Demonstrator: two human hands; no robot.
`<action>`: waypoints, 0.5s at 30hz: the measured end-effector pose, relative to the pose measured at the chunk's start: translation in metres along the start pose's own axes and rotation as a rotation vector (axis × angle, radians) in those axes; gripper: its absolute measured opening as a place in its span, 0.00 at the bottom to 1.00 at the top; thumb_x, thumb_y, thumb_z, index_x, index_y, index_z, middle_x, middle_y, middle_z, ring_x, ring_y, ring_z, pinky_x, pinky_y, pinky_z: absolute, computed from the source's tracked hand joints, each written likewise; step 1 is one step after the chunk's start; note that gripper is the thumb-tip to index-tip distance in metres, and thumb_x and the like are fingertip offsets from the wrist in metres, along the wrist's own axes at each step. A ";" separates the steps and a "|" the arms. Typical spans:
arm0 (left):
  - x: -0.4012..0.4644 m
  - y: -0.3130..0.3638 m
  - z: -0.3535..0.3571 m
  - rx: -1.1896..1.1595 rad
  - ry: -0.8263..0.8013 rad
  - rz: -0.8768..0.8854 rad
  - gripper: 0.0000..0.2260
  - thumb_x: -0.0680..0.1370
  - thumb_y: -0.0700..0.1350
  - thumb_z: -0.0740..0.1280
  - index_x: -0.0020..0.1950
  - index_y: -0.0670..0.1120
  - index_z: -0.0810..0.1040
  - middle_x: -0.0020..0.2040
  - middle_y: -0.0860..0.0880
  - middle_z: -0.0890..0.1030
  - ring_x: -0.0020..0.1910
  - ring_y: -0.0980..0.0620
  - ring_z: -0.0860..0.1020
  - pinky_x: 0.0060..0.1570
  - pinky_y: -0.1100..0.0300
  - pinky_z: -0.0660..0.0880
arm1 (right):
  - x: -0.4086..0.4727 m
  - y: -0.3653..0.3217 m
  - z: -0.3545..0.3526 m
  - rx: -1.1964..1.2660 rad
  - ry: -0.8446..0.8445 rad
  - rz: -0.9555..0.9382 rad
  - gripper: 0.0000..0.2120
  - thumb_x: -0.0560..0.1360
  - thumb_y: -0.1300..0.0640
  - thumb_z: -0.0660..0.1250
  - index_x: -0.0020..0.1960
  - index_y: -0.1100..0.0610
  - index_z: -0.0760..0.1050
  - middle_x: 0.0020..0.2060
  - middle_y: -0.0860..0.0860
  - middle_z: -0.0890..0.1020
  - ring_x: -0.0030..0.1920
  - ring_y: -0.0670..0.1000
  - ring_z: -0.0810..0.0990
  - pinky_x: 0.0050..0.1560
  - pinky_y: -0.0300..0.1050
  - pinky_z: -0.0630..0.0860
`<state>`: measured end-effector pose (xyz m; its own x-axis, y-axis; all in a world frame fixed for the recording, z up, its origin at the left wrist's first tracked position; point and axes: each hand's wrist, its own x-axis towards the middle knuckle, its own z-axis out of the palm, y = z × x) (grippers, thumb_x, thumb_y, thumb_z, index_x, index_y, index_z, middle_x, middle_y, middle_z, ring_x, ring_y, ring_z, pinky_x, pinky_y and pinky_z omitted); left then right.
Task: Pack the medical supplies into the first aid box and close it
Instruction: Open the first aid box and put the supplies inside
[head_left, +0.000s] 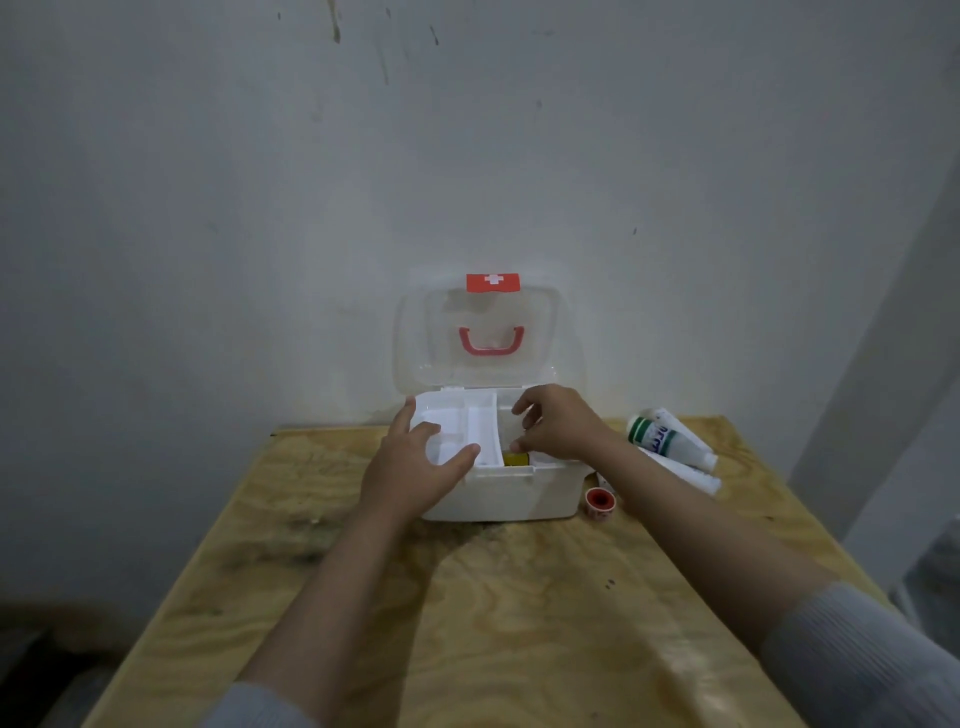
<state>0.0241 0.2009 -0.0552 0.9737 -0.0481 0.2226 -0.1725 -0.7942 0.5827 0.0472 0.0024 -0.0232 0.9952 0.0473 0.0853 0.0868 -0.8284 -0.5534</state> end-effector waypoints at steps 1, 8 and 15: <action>0.000 0.001 0.000 0.004 0.001 -0.002 0.31 0.71 0.65 0.66 0.68 0.49 0.73 0.78 0.54 0.53 0.74 0.49 0.60 0.66 0.50 0.66 | 0.000 0.000 -0.001 0.029 -0.027 -0.012 0.25 0.63 0.59 0.78 0.58 0.56 0.76 0.42 0.49 0.81 0.44 0.49 0.80 0.48 0.44 0.78; 0.000 0.000 0.001 0.010 0.009 -0.008 0.31 0.71 0.65 0.66 0.68 0.49 0.73 0.78 0.54 0.54 0.74 0.49 0.61 0.65 0.49 0.67 | 0.001 0.001 0.002 0.008 -0.074 -0.048 0.13 0.65 0.62 0.76 0.49 0.57 0.80 0.45 0.51 0.84 0.45 0.48 0.81 0.48 0.42 0.78; 0.001 0.001 0.002 0.009 0.015 -0.015 0.30 0.72 0.65 0.66 0.68 0.48 0.73 0.78 0.54 0.54 0.74 0.48 0.61 0.65 0.48 0.67 | 0.003 0.000 0.008 -0.069 0.002 -0.021 0.05 0.68 0.56 0.74 0.44 0.53 0.81 0.41 0.51 0.83 0.39 0.48 0.81 0.44 0.44 0.79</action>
<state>0.0251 0.1991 -0.0558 0.9738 -0.0276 0.2258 -0.1568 -0.8004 0.5785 0.0503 0.0069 -0.0294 0.9931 0.0642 0.0977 0.1044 -0.8639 -0.4927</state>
